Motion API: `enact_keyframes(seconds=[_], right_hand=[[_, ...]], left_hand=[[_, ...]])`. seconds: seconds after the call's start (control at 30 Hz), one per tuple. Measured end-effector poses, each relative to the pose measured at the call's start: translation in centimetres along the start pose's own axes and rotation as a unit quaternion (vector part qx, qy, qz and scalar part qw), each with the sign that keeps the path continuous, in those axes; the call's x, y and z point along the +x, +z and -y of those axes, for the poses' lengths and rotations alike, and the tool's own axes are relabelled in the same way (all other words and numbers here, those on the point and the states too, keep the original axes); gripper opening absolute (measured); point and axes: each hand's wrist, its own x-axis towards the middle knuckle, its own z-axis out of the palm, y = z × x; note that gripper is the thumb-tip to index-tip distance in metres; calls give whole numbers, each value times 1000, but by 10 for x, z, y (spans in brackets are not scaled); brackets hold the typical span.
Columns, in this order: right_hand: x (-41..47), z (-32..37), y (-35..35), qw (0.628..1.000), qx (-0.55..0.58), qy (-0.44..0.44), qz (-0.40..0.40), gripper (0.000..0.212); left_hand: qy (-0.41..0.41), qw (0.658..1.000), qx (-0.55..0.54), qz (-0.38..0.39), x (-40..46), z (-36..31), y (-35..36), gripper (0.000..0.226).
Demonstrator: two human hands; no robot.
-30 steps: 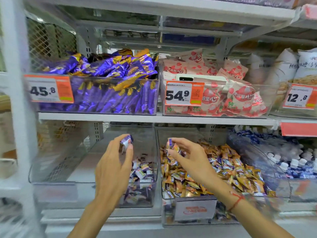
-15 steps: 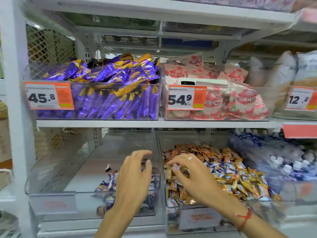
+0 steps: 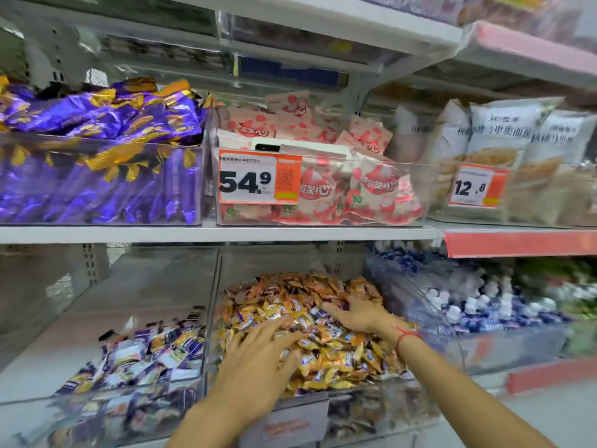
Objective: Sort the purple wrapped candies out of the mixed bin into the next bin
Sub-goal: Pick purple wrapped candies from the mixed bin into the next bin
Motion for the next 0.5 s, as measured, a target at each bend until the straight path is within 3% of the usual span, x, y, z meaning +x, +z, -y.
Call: enact_keyframes(seconds=[0.03,0.07,0.1,0.2,0.27,0.37,0.5], right_hand=[[0,8,6,999,-13,26,16,78],[-2,19,11,999,-4,43,23,59],[-3,27,17,1000,2,26,17,34],[-2,38,15,997,-8,-69,-41,9],[-4,35,9,989,31,-141,-43,46],[-27,23,0,950,134,-282,-30,41],[-57,16,-3,927,98,-363,6,62]], left_hand=[[-9,1000,10,-8,1,-1,-1,43],[-16,1000,19,-16,2,-3,-2,42],[-22,999,26,-23,2,-4,-4,42],[-28,998,45,-42,0,-8,-6,42],[-23,997,47,-50,-2,-9,-9,43],[-30,996,18,-82,-6,-8,-15,43],[-43,987,-46,-148,-10,-10,-24,43]])
